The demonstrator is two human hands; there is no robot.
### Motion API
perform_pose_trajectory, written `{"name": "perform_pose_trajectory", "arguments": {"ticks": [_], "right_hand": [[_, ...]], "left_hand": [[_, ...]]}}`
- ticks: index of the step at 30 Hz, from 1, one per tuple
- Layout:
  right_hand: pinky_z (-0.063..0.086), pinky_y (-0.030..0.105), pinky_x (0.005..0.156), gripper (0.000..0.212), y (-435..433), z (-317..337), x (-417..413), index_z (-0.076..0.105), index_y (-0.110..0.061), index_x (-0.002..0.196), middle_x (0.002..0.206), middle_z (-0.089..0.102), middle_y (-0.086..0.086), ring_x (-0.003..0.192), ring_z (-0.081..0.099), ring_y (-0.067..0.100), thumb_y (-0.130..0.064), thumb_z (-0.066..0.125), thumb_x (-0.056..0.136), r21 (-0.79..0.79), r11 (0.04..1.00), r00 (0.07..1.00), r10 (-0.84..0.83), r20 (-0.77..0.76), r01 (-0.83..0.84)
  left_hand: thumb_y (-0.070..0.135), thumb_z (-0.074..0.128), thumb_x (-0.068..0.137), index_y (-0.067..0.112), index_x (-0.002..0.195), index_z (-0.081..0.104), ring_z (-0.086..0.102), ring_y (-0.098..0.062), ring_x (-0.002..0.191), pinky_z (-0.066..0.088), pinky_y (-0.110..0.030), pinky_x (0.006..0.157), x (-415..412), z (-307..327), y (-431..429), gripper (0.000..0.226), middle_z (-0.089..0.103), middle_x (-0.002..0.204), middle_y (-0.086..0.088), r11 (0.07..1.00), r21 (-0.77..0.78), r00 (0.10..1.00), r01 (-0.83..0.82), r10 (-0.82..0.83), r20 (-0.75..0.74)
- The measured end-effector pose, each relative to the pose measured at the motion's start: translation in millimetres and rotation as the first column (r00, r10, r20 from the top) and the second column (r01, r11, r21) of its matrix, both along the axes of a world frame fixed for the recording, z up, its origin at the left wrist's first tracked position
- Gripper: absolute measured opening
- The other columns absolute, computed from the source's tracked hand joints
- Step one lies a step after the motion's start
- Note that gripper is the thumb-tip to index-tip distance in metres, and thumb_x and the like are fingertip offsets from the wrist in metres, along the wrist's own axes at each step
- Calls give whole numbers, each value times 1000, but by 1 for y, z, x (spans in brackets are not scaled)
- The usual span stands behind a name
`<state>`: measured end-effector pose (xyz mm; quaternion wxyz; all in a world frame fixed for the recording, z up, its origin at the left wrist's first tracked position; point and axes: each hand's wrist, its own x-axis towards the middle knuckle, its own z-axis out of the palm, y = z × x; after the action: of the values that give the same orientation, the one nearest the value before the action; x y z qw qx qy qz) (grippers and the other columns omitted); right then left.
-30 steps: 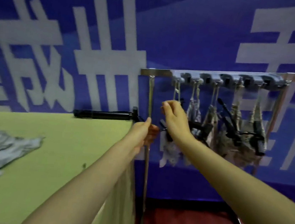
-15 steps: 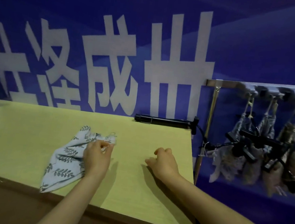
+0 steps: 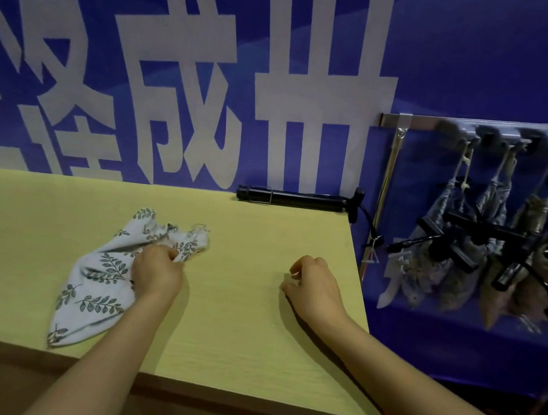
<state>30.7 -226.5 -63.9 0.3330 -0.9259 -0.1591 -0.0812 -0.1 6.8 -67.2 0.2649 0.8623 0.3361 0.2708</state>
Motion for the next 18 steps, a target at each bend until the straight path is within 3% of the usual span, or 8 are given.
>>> {"name": "perform_pose_trajectory", "arguments": {"ticks": [3,8,12,16,18], "right_hand": [[49,32,92,41,-6,-2,-2,54,-14,121,120,53,4,106,54,20,-28,68,86,-28,999,1000,-18,16,18],[50,31,84,32,-12,0,-3,58,-14,114,113,59,4,101,57,20,-28,66,87,-40,998,999,-49,11,50],[48,30,77,13,-15,0,-2,63,-13,102,103,63,4,93,58,21,-17,57,91,-95,994,997,-38,62,44],[45,30,72,18,-15,-1,-2,64,-13,96,98,65,5,88,58,22,-5,49,89,-159,986,992,-30,119,49],[44,31,71,19,-15,-1,-1,63,-13,94,97,65,5,87,58,23,-3,49,87,-142,988,993,-35,114,51]], "left_hand": [[13,60,89,6,88,70,56,-25,76,44,-32,71,-1,2,-1,12,70,92,-13,996,-85,997,20,-14,75],[16,43,97,9,98,57,52,-23,79,40,-33,68,-9,6,-15,16,59,91,-6,976,-69,953,205,-183,242],[20,37,99,8,100,54,56,-24,82,45,-38,71,-8,6,-35,20,60,93,-6,944,-95,925,315,-283,252],[26,44,96,16,87,56,57,-22,75,46,-37,72,-4,6,-52,18,62,82,0,904,-233,924,359,-309,227],[40,47,93,16,88,57,58,-20,78,44,-33,71,-2,7,-62,26,61,82,0,883,-221,908,415,-388,156]]}}
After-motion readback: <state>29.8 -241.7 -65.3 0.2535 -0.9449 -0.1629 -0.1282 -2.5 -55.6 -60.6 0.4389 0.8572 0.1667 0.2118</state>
